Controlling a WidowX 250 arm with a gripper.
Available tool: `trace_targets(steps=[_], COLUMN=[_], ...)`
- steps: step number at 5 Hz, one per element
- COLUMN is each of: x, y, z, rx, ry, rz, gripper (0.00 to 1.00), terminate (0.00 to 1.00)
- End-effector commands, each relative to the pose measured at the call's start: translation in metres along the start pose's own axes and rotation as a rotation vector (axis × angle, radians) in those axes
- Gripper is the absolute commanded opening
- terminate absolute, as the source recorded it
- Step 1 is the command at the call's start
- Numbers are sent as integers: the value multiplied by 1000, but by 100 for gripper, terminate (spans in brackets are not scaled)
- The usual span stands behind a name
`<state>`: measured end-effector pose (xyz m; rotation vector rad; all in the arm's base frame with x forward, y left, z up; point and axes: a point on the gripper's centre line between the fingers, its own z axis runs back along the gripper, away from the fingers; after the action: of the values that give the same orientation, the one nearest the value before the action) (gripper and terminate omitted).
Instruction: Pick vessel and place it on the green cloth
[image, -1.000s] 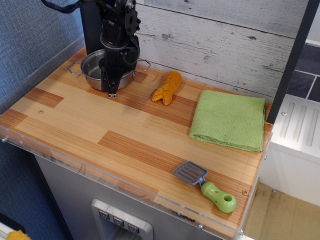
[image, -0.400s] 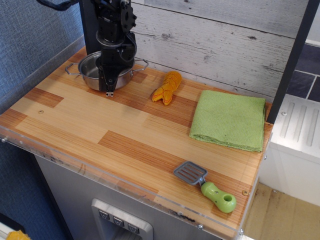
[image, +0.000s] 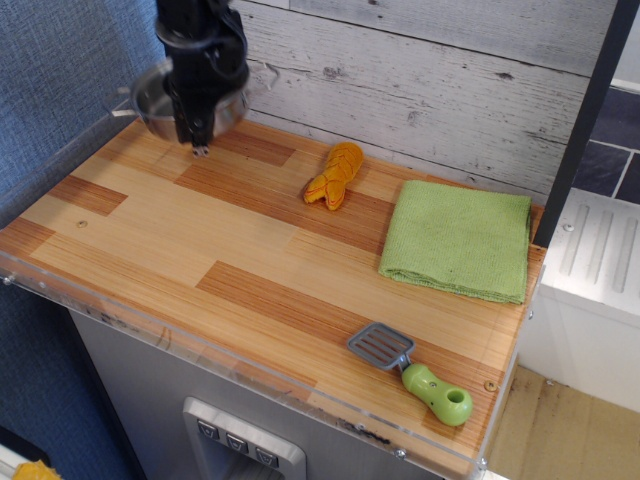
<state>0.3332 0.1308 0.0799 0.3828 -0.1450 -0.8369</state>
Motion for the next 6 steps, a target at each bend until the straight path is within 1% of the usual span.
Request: trace_targets(steps=[1,2,3,4,5,6], x=[-3,8,25,44,62,78], y=[-21,-48,-72,-91,-109,-119], z=[53,63,65,67,66,66], rx=[137,152,173,179,147,124], ry=[-87,-118,-159,-198,-220,-234], rz=[-44,-120,-166,-243,-305,-381], gripper=[0,0,0,0,0,0], terminate=[0,0,0,0,0,0])
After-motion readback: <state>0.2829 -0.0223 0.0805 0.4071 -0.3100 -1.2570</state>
